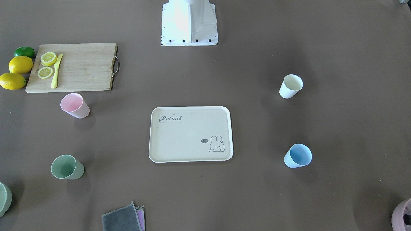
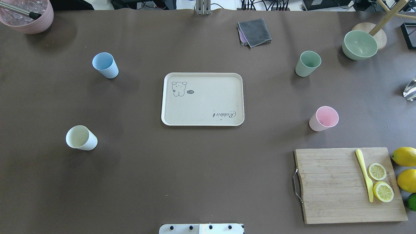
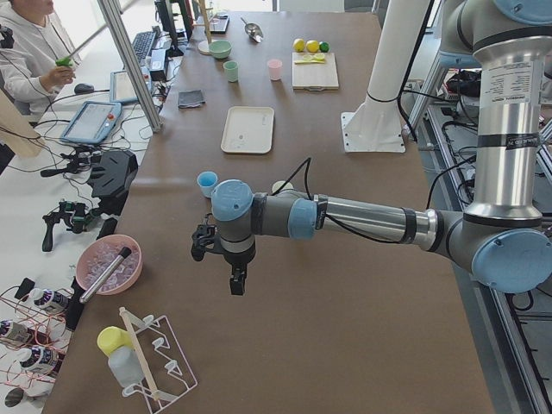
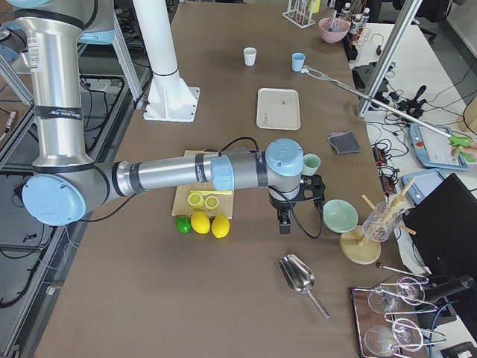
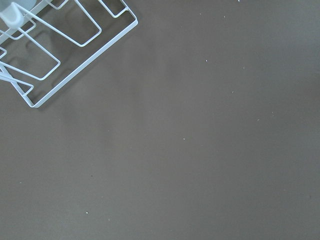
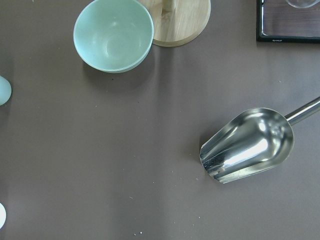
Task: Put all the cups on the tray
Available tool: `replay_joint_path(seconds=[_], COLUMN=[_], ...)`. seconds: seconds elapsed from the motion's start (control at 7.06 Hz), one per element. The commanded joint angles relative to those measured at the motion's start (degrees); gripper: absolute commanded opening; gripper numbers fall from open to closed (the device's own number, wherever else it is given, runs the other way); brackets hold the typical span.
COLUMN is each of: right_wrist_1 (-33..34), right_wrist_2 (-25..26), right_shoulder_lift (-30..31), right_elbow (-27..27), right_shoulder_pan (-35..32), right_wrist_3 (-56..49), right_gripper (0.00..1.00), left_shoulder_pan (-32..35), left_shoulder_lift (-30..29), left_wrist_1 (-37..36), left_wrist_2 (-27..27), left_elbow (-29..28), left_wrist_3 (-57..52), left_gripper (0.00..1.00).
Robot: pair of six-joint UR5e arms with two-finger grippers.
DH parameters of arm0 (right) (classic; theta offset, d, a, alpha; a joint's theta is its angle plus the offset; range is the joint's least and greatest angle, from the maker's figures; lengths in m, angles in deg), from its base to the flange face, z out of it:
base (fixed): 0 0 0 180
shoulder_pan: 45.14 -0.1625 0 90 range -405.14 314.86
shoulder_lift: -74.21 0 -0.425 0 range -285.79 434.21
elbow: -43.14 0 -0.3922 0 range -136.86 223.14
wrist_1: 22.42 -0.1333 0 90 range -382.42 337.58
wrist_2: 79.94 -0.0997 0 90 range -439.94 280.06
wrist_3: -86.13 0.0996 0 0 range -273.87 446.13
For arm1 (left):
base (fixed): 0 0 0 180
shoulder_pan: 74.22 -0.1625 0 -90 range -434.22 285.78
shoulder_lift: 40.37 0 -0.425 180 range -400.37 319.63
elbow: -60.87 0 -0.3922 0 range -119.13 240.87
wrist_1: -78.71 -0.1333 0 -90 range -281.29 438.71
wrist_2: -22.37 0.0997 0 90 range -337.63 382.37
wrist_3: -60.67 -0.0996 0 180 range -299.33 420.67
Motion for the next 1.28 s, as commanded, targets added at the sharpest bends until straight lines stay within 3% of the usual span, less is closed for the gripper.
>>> replay_joint_path(seconds=[0.0,1.13], right_wrist_1=[0.01,-2.45], right_wrist_2=[-0.01,-0.28], right_shoulder_lift=[-0.02,2.52], right_elbow=[-0.10,-0.27], right_shoulder_pan=[0.04,0.57], right_wrist_3=[0.00,0.79], right_gripper=[1.00,1.00], left_shoulder_pan=[0.09,0.09], left_shoulder_lift=[0.76,1.55], left_wrist_1=[0.02,0.46], left_wrist_2=[-0.25,-2.19], left_elbow=[0.63,2.57], left_wrist_3=[-1.05,-0.53], left_gripper=[0.98,0.98])
